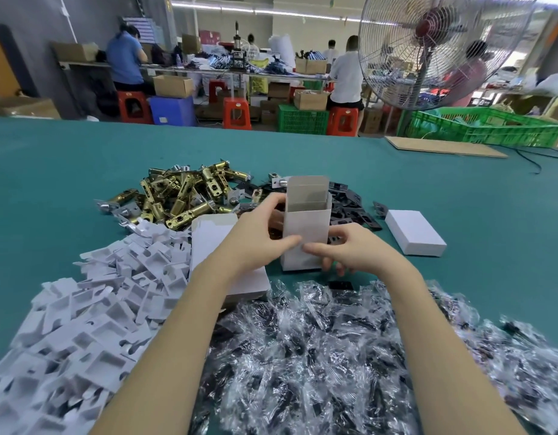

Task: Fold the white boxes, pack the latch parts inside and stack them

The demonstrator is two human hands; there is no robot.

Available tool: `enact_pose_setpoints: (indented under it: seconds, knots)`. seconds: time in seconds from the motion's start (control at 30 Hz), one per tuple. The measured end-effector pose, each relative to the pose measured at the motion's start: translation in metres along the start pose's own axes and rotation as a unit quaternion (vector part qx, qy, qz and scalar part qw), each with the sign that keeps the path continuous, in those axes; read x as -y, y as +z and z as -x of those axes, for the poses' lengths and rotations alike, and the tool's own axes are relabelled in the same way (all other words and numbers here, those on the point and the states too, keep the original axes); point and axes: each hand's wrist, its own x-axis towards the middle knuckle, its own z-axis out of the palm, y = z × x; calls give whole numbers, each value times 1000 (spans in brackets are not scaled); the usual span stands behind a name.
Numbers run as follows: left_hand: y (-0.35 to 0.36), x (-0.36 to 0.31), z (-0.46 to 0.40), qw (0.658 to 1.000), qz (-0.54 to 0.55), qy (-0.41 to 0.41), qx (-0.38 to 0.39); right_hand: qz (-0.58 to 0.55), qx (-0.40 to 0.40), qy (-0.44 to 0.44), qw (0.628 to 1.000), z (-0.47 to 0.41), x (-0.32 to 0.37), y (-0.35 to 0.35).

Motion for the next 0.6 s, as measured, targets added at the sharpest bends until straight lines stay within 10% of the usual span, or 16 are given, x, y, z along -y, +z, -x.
enact_pose_setpoints:
  seconds: [0.17, 0.37, 0.6]
  knots:
    - [1, 10, 3, 1000, -24, -12, 4, 103, 11, 20, 994, 8, 13, -18]
    - [6, 15, 8, 998, 43, -43, 14, -29, -181, -76, 980, 28, 70, -25]
    - [10, 16, 6, 997, -60, -51, -6, 90, -108, -191, 971, -21, 139, 44]
